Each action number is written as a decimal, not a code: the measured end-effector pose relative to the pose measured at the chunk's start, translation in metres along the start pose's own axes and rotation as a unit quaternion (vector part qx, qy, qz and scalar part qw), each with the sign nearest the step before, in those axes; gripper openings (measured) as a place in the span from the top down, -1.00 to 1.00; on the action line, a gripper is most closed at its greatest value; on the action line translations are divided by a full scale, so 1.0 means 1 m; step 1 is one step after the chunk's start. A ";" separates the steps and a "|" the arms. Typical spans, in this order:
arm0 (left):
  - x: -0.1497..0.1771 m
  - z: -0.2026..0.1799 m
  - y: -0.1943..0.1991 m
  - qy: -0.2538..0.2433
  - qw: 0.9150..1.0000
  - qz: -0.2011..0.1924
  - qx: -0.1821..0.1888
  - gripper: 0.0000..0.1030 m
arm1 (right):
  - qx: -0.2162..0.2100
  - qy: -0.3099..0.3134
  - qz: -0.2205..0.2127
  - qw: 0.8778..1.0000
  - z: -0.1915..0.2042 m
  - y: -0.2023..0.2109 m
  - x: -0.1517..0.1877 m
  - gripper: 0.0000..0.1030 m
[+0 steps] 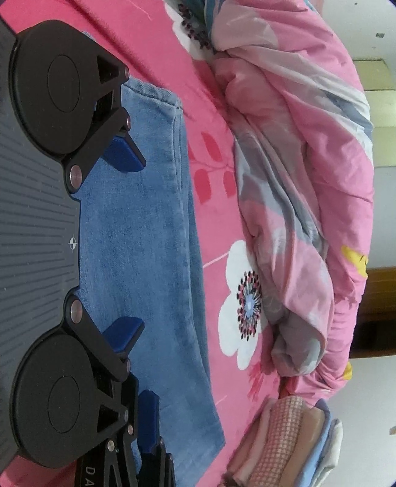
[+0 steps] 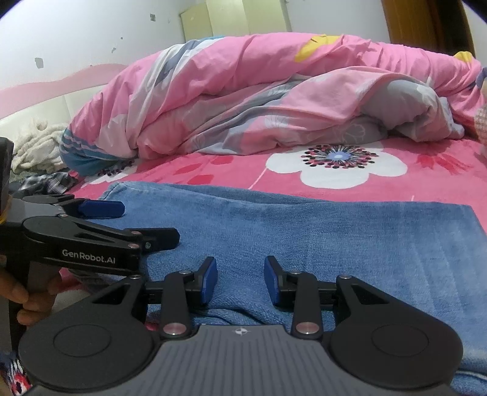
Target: Fold clothes
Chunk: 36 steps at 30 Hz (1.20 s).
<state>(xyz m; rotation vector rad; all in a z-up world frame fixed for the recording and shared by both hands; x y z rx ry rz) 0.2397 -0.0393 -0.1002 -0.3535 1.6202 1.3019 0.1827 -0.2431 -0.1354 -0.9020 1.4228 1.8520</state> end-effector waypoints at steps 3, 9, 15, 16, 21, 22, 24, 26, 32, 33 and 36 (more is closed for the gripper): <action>-0.005 0.004 0.006 0.017 1.000 -0.021 0.001 -0.98 | -0.003 -0.003 -0.001 1.000 -0.001 0.000 0.000 0.28; -0.005 0.006 -0.008 0.029 1.000 0.007 0.001 -0.98 | -0.001 -0.009 0.003 1.000 -0.001 0.003 -0.002 0.28; -0.003 0.008 -0.013 0.033 0.999 0.019 -0.001 -1.00 | -0.005 -0.044 0.011 0.999 -0.014 0.039 -0.008 -0.03; -0.003 0.008 -0.013 0.034 0.999 0.020 -0.002 -1.00 | -0.007 -0.055 0.009 0.998 -0.021 0.051 -0.009 -0.07; -0.005 0.007 -0.014 0.041 0.999 0.025 -0.006 -1.00 | 0.049 -0.153 -0.028 0.987 -0.090 0.106 -0.018 -0.16; -0.005 0.008 -0.015 0.043 0.999 0.027 -0.007 -1.00 | 0.064 -0.183 -0.035 0.980 -0.108 0.116 -0.019 -0.17; -0.006 0.008 -0.015 0.047 0.998 0.029 -0.010 -1.00 | 0.078 -0.241 -0.036 0.967 -0.138 0.131 -0.017 -0.18; -0.006 0.008 -0.016 0.049 0.998 0.031 -0.010 -1.00 | 0.069 -0.307 -0.020 0.949 -0.161 0.137 -0.008 -0.19; -0.008 0.009 -0.017 0.054 0.998 0.034 -0.011 -1.00 | 0.013 -0.425 0.039 0.904 -0.180 0.125 0.025 -0.17; -0.007 0.009 -0.017 0.054 0.998 0.034 -0.011 -1.00 | 0.008 -0.439 0.039 0.898 -0.182 0.125 0.029 -0.17; -0.008 0.010 -0.017 0.053 0.998 0.034 -0.010 -1.00 | -0.010 -0.472 0.046 0.880 -0.185 0.130 0.035 -0.17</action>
Point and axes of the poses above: each gripper's, at about its wrist camera, not at the fingertips, and y roughly against the way its jaws point, z to its left, x to its underside, the point moved 4 cm from there along -y, roughly the way its jaws point, and after that the axes turned 3 degrees about z, right-handed, at the moved point
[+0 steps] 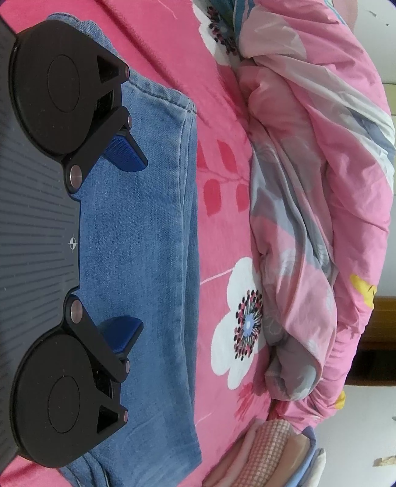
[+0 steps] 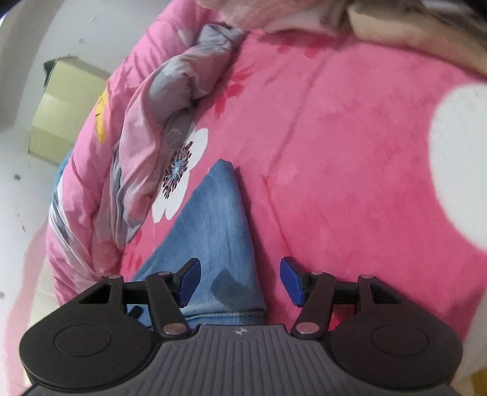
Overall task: Fold clothes
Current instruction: 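Grasp the jeans leg end with the right gripper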
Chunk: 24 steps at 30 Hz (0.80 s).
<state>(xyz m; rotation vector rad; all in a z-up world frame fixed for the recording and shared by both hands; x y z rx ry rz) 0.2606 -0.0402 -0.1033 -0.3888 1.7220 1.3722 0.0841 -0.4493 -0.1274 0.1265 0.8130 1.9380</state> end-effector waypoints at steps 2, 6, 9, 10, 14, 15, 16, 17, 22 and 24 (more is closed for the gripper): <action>0.000 0.000 0.000 0.001 1.000 0.001 0.000 -1.00 | -0.014 -0.024 0.014 1.000 -0.005 0.004 0.005 -0.17; -0.001 0.000 -0.001 0.002 1.000 0.002 -0.001 -1.00 | -0.040 -0.041 0.033 0.998 -0.005 0.003 0.016 -0.18; 0.000 0.000 0.000 0.000 1.000 0.001 0.000 -1.00 | -0.047 -0.052 0.029 0.997 -0.005 -0.002 0.013 -0.19; 0.000 0.000 0.000 0.000 1.000 0.001 0.000 -1.00 | -0.052 -0.057 0.028 0.997 -0.005 -0.004 0.011 -0.19; 0.000 0.000 -0.001 0.001 1.000 0.001 0.000 -1.00 | -0.076 -0.108 0.024 0.991 -0.013 -0.008 0.012 -0.18; 0.000 0.000 -0.001 0.001 1.000 0.002 0.000 -1.00 | -0.079 -0.113 0.028 0.990 -0.013 -0.007 0.014 -0.18; 0.000 0.000 -0.001 0.002 1.000 0.002 0.000 -1.00 | -0.081 -0.118 0.032 0.989 -0.013 -0.007 0.016 -0.18; 0.000 0.000 -0.001 0.002 1.000 0.002 0.000 -1.00 | -0.082 -0.118 0.037 0.989 -0.011 -0.007 0.019 -0.18; 0.000 0.001 0.000 0.000 1.000 0.001 0.002 -1.00 | -0.074 -0.109 0.029 0.991 -0.009 -0.016 0.018 -0.18; 0.000 0.001 0.000 -0.001 1.000 0.001 0.003 -1.00 | -0.075 -0.109 0.020 0.991 -0.008 -0.020 0.015 -0.18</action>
Point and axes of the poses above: each gripper's, at about its wrist camera, not at the fingertips, and y roughly against the way its jaws point, z to its left, x to its underside, the point moved 4 cm from there along -y, roughly the way its jaws point, and after that the axes turned 3 degrees about z, right-handed, at the moved point
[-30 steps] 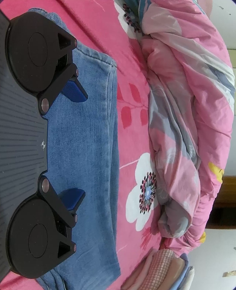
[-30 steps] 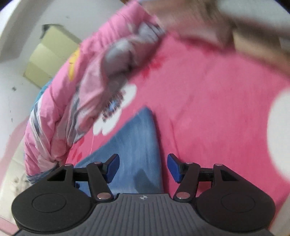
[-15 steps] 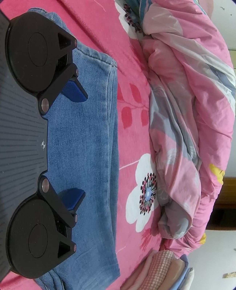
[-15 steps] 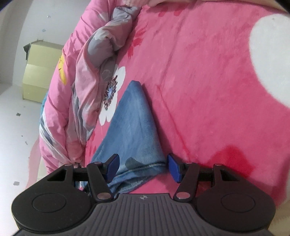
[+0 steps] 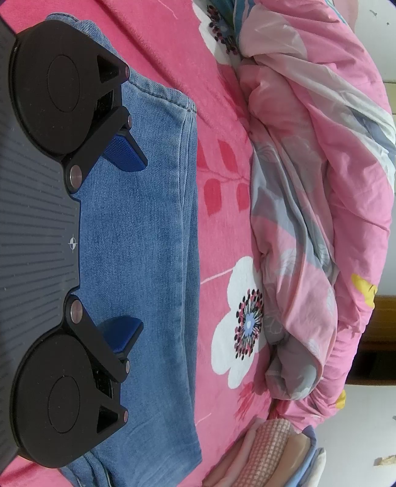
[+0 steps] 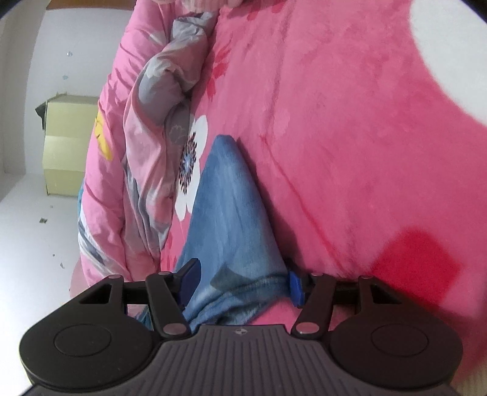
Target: Fold clothes
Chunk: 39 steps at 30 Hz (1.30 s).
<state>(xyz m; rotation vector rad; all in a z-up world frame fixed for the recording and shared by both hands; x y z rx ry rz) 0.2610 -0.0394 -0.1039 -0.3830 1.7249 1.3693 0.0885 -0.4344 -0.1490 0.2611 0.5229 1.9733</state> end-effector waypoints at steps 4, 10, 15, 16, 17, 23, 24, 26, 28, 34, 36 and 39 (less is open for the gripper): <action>0.000 0.000 0.000 0.000 1.000 0.000 0.000 -1.00 | 0.004 0.013 -0.017 1.000 0.005 -0.003 0.003 -0.19; 0.000 0.000 0.000 0.000 1.000 0.001 0.001 -1.00 | 0.021 0.046 -0.024 0.998 0.015 -0.008 0.013 -0.20; 0.001 0.001 0.001 -0.002 1.000 0.000 0.003 -1.00 | -0.003 0.037 -0.042 0.998 0.018 -0.023 0.001 -0.20; 0.001 0.000 0.000 -0.002 1.000 0.000 0.003 -1.00 | -0.001 0.041 -0.044 0.998 0.019 -0.025 0.002 -0.20; 0.001 0.000 0.000 -0.002 1.000 0.000 0.003 -1.00 | 0.002 0.046 -0.046 0.998 0.021 -0.027 0.003 -0.20; 0.000 0.000 0.001 -0.002 1.000 0.000 0.000 -1.00 | 0.010 0.058 -0.058 0.997 0.021 -0.030 0.007 -0.02; 0.000 0.000 0.003 -0.001 1.000 -0.003 -0.002 -1.00 | 0.011 0.054 -0.060 0.997 0.019 -0.031 0.005 0.12; 0.000 0.000 0.011 0.000 1.000 -0.017 -0.003 -1.00 | 0.012 0.050 -0.062 0.997 0.016 -0.032 0.003 0.33; -0.002 0.001 0.022 0.001 0.999 -0.044 -0.002 -1.00 | 0.013 0.050 -0.064 0.997 0.012 -0.034 0.002 0.46; 0.001 -0.021 0.043 -0.053 0.992 -0.097 0.055 -1.00 | 0.003 0.063 -0.061 0.996 0.008 -0.035 0.002 0.50; 0.007 -0.037 0.036 -0.094 0.991 -0.076 0.055 -1.00 | 0.001 0.068 -0.061 0.996 0.009 -0.034 0.002 0.50; 0.015 -0.050 0.028 -0.125 0.989 -0.057 0.058 -1.00 | -0.001 0.091 -0.067 0.994 0.015 -0.032 0.004 0.59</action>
Point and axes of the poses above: each gripper's, at about its wrist camera, not at the fingertips, and y roughly against the way its jaws point, z to its left, x to its underside, the point moved 4 cm from there along -y, roughly the way its jaws point, and after that the axes turned 3 degrees about z, right-handed, at the moved point
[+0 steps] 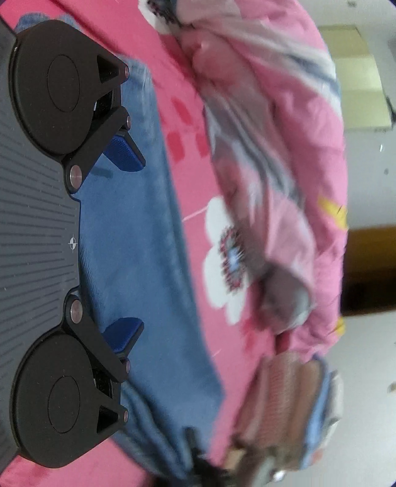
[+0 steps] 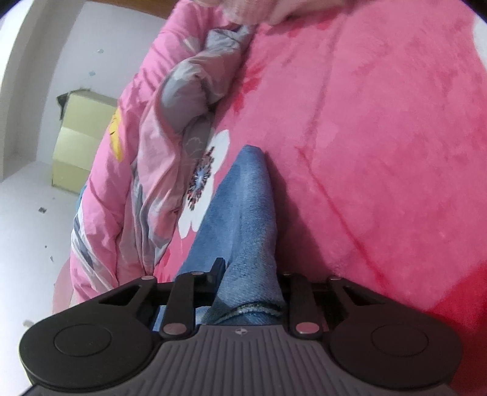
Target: Fold clothes
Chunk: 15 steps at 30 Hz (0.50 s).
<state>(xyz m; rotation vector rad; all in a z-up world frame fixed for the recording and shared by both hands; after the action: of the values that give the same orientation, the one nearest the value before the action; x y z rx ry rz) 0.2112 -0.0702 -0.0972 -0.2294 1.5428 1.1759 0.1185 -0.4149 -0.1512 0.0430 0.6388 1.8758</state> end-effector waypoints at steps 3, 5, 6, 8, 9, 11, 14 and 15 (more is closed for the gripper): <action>0.003 0.000 -0.004 0.006 1.000 0.009 0.006 -1.00 | -0.013 0.025 -0.007 1.000 0.011 0.005 -0.002 0.67; 0.006 0.004 -0.006 0.015 1.000 0.014 0.013 -1.00 | -0.020 0.050 -0.012 0.998 0.022 0.007 -0.003 0.68; 0.007 0.005 -0.007 0.017 1.000 0.015 0.016 -1.00 | -0.024 0.064 -0.015 0.998 0.028 0.009 -0.003 0.68; 0.009 0.005 -0.006 0.015 1.000 0.015 0.016 -1.00 | -0.028 0.092 -0.021 0.995 0.039 0.011 -0.004 0.68; 0.009 0.004 -0.006 0.013 1.000 0.015 0.016 -1.00 | -0.029 0.101 -0.023 0.994 0.043 0.011 -0.004 0.68; 0.010 0.003 -0.006 0.010 1.000 0.014 0.015 -1.00 | -0.030 0.113 -0.026 0.993 0.046 0.011 -0.003 0.68; 0.009 0.003 -0.006 0.010 1.000 0.013 0.017 -1.00 | -0.028 0.105 -0.020 0.994 0.039 0.010 -0.003 0.68; 0.010 0.003 -0.007 0.010 1.000 0.013 0.016 -1.00 | -0.028 0.101 -0.018 0.994 0.036 0.010 -0.004 0.68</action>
<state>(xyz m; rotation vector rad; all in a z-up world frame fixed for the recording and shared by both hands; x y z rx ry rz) 0.2145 -0.0668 -0.1083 -0.2002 1.5850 1.1706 0.1232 -0.4059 -0.1150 -0.1954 0.7182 1.8762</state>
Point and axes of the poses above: each gripper's, at about its wrist camera, not at the fingertips, and y roughly against the way its jaws point, z to its left, x to its underside, the point moved 4 cm from there along -y, roughly the way its jaws point, and after that the axes turned 3 degrees about z, right-handed, at the moved point
